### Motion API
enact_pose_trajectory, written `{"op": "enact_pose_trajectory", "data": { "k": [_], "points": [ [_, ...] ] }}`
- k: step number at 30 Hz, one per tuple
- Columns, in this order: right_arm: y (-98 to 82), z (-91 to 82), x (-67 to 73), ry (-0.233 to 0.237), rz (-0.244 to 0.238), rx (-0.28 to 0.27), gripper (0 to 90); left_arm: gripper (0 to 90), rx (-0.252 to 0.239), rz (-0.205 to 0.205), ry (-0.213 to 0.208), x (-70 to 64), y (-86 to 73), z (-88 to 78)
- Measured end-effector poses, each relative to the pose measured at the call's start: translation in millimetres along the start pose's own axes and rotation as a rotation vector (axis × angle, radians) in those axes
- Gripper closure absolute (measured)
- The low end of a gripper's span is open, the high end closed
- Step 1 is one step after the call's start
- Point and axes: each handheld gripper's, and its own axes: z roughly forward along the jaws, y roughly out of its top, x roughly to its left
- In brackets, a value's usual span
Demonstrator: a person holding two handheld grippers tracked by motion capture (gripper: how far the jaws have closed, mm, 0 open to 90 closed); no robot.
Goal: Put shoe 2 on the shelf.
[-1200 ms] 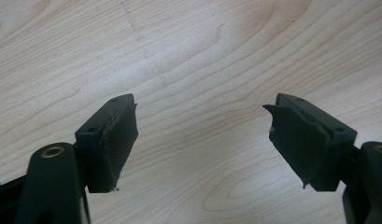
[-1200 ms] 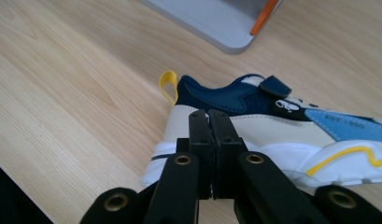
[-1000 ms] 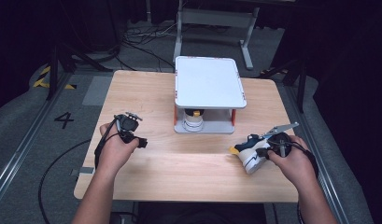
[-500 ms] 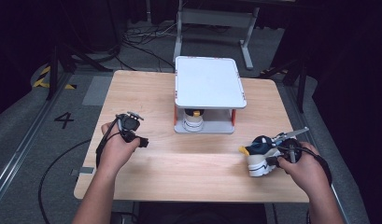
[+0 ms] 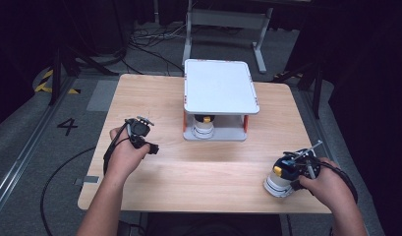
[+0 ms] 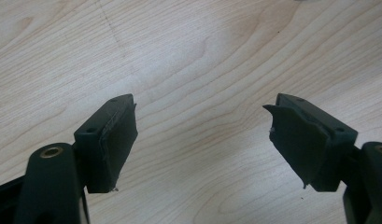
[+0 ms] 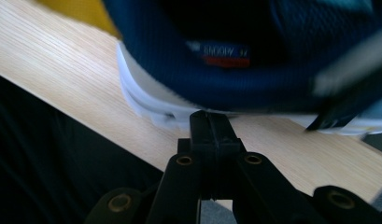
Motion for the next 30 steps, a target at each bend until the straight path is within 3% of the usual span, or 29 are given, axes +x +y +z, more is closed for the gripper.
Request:
{"op": "enact_pose_trajectory", "data": {
  "k": [4, 9, 14, 16, 20, 25, 30],
  "points": [
    [6.5, 19.4, -4.6, -0.003, 0.004, 0.019, 90.0, 23.5, -0.009, -0.007, -0.003, -0.3, 0.9, -1.3],
    [3.1, 9.0, -4.3, 0.013, 0.014, -0.008, 90.0, 23.4, -0.008, -0.013, 0.004, 2.2, 0.1, -1.6],
    [-8.9, -21.9, -7.2, 0.032, 0.030, -0.132, 90.0, 23.4, -0.006, -0.010, 0.002, 0.5, -1.2, -2.0],
    [-13.2, -37.7, -11.4, 0.005, 0.058, -0.244, 90.0, 23.4, -0.004, -0.015, 0.005, 0.1, -2.3, -2.3],
    [-11.7, -48.9, -20.9, -0.049, 0.107, -0.407, 88.6, 23.4, 0.001, -0.022, 0.011, 1.0, -6.5, -2.4],
    [-1.8, -41.1, -29.2, -0.074, 0.136, -0.419, 86.8, 23.4, 0.006, -0.036, 0.020, 4.5, -13.4, -5.0],
    [4.2, -31.1, -37.0, -0.090, 0.170, -0.397, 72.4, 23.4, 0.007, -0.051, 0.025, 7.5, -19.6, -6.6]
  ]
}}
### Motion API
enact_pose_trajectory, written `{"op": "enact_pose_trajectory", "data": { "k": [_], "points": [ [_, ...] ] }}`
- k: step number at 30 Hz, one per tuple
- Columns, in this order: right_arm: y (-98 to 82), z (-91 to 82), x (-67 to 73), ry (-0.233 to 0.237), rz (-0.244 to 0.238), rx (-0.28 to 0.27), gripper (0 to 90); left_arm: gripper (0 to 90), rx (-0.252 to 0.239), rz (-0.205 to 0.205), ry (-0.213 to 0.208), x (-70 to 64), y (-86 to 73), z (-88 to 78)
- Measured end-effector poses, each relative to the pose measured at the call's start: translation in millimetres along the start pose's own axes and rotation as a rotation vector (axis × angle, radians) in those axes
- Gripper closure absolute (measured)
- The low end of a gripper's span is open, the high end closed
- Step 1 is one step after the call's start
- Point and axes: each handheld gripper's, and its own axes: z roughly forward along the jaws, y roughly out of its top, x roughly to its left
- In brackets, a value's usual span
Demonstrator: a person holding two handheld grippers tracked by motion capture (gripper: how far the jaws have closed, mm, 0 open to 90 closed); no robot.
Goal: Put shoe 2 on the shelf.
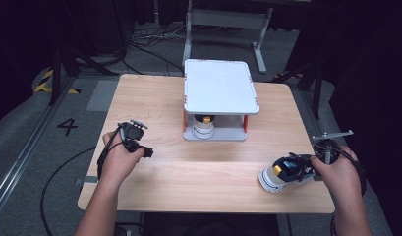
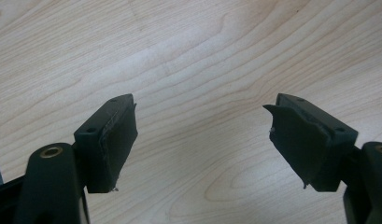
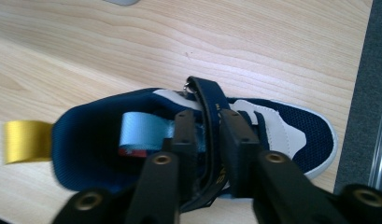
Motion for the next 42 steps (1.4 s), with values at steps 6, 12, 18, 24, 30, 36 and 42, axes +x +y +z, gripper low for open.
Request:
{"op": "enact_pose_trajectory", "data": {
  "k": [6, 12, 18, 24, 30, 36, 42],
  "points": [
    [-1.1, 22.1, -2.5, -0.008, 0.015, 0.092, 63.9, 23.4, -0.004, -0.010, 0.002, 1.7, -3.3, -2.4],
    [3.6, 18.5, -4.6, 0.005, -0.011, 0.077, 74.7, 23.4, 0.003, -0.016, 0.003, 2.2, -5.4, -1.7],
    [16.9, 8.2, 5.2, 0.053, -0.132, -0.014, 74.6, 23.4, 0.003, -0.025, 0.010, 4.1, -11.6, -4.1],
    [42.8, 9.5, 32.3, 0.207, -0.378, -0.086, 74.5, 23.4, 0.006, -0.042, 0.014, 8.6, -22.8, -8.7],
    [67.2, 25.3, 70.0, 0.367, -0.652, -0.096, 74.4, 23.4, 0.009, -0.065, 0.021, 12.1, -32.5, -11.7],
    [79.0, 47.7, 104.9, 0.467, -0.873, -0.102, 74.3, 23.4, 0.016, -0.083, 0.022, 15.2, -41.8, -13.1],
    [85.1, 73.0, 121.2, 0.463, -0.977, -0.113, 74.2, 23.4, 0.012, -0.097, 0.029, 17.2, -46.1, -16.5]
  ]
}}
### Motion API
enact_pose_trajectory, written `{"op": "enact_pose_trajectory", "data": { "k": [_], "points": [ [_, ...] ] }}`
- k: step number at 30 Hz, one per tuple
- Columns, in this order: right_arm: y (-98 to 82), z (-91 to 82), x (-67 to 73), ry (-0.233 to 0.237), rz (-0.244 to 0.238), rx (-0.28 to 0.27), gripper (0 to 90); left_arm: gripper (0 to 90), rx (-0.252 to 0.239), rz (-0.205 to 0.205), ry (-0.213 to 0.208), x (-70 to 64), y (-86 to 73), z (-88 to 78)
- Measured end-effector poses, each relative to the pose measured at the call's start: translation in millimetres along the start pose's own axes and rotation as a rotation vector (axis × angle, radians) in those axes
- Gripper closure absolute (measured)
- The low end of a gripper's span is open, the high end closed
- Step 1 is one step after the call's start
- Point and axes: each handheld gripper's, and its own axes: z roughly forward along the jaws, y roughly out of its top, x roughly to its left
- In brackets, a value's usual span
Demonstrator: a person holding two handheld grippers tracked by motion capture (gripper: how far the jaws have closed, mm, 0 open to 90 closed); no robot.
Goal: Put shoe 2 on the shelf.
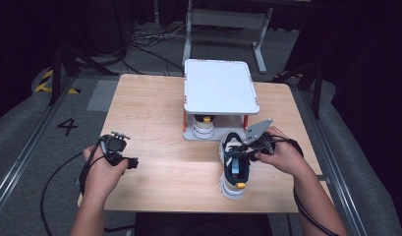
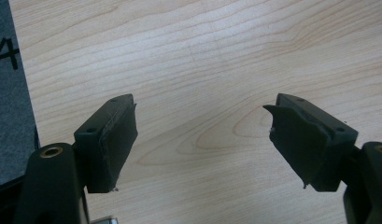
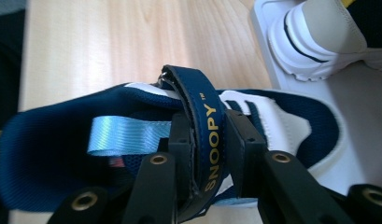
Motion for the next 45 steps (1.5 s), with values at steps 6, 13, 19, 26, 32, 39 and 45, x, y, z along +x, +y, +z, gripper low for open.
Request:
{"op": "enact_pose_trajectory", "data": {
  "k": [6, 13, 19, 26, 32, 39, 45],
  "points": [
    [-3.6, -1.7, -1.0, -0.084, 0.048, -0.038, 52.0, 23.4, 0.001, 0.006, -0.007, -2.4, 3.8, 2.2],
    [-8.0, -33.8, 19.5, -0.155, 0.297, -0.098, 46.4, 23.4, -0.011, 0.033, -0.021, -7.5, 16.7, 5.5],
    [-12.2, -47.6, 43.4, -0.194, 0.528, -0.086, 42.4, 23.4, -0.011, 0.067, -0.041, -15.5, 29.9, 12.1],
    [-11.5, -42.5, 61.4, -0.242, 0.620, -0.022, 43.3, 23.0, -0.010, 0.098, -0.049, -22.2, 39.2, 16.5],
    [-17.5, -24.9, 51.8, -0.295, 0.698, 0.010, 43.6, 23.0, -0.001, 0.105, -0.050, -24.2, 40.7, 17.9],
    [-15.2, -4.1, 38.5, -0.323, 0.644, -0.007, 49.6, 23.0, 0.001, 0.096, -0.043, -22.5, 37.1, 18.4],
    [-7.4, 5.2, 33.5, -0.349, 0.590, 0.022, 59.0, 23.0, 0.005, 0.095, -0.040, -22.1, 33.7, 18.0]
  ]
}}
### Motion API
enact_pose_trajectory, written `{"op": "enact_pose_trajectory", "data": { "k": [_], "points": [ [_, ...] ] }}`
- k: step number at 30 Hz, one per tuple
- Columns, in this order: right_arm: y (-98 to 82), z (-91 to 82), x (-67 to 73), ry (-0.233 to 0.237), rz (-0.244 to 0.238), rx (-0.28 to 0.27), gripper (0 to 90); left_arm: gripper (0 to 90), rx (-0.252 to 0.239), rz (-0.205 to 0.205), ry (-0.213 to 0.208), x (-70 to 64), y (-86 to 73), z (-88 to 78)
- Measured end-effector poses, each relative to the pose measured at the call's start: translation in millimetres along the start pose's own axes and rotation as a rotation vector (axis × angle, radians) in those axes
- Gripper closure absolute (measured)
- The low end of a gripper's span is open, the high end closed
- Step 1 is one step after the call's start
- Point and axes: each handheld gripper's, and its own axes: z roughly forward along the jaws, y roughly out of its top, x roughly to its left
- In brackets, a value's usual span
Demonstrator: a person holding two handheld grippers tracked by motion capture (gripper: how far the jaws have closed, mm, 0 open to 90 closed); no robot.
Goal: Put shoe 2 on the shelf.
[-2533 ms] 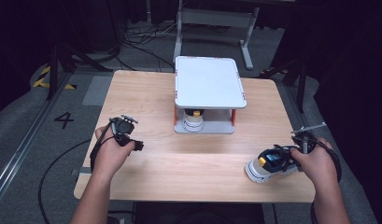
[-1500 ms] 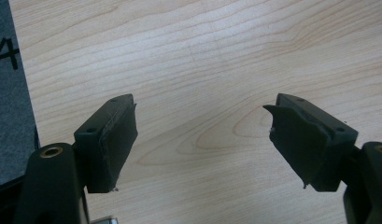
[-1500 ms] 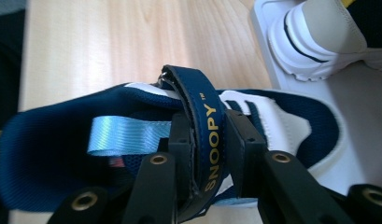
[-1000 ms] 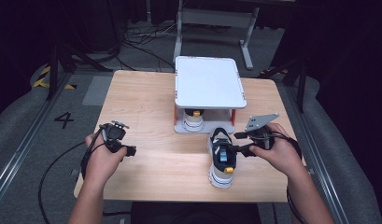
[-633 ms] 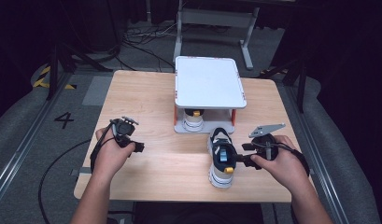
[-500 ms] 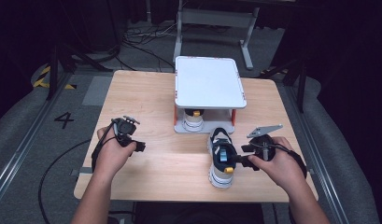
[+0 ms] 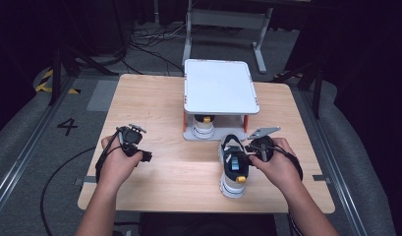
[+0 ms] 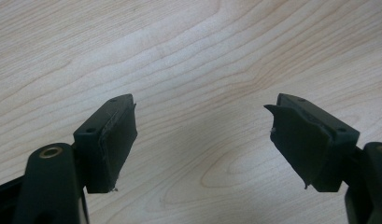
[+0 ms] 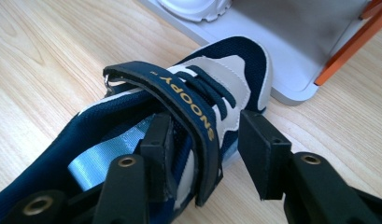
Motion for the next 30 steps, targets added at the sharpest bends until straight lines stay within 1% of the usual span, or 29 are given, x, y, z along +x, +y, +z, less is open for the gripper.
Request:
{"op": "enact_pose_trajectory", "data": {
  "k": [1, 3, 7, 9, 11, 14, 16, 19, 23, 26, 28, 30],
  "points": [
    [0.7, 1.4, 1.5, -0.003, -0.010, 0.003, 60.6, 23.0, -0.001, -0.004, 0.000, 0.1, -0.5, -0.1],
    [3.0, 4.9, 5.1, -0.017, -0.034, 0.003, 68.9, 23.0, 0.002, -0.008, 0.002, 0.8, -1.8, -0.4],
    [6.1, 7.2, 9.5, -0.046, -0.026, 0.007, 73.3, 23.0, -0.001, -0.015, 0.002, 2.4, -3.2, -1.7],
    [6.9, 7.2, 9.7, -0.059, -0.013, -0.023, 74.3, 23.0, -0.002, -0.014, 0.004, 3.0, -3.3, -1.8],
    [8.4, 6.3, 7.6, -0.067, 0.004, -0.038, 75.2, 23.0, -0.002, -0.013, 0.004, 3.2, -3.2, -1.8],
    [14.2, 3.8, 2.2, -0.072, 0.010, -0.080, 76.0, 23.0, -0.003, -0.017, 0.000, 3.4, -2.8, -1.2],
    [18.9, 4.0, -1.1, -0.078, 0.003, -0.096, 76.1, 22.9, -0.003, -0.016, -0.001, 3.8, -2.4, -1.2],
    [26.9, 6.2, -5.8, -0.103, -0.015, -0.114, 76.1, 23.0, -0.001, -0.011, -0.004, 4.2, -1.9, -0.9],
    [37.1, 14.3, -13.2, -0.145, -0.037, -0.135, 76.0, 23.0, -0.001, -0.014, -0.004, 4.2, -1.6, -0.7],
    [40.6, 25.7, -19.2, -0.171, -0.048, -0.140, 75.9, 23.0, -0.001, -0.009, -0.006, 5.2, -1.6, -1.2],
    [41.1, 30.6, -21.1, -0.180, -0.063, -0.153, 75.8, 23.0, -0.003, -0.015, -0.005, 5.1, -1.9, -1.4],
    [41.1, 35.4, -23.6, -0.178, -0.071, -0.159, 74.6, 23.0, -0.005, -0.019, -0.004, 5.1, -2.3, -1.4]
  ]
}}
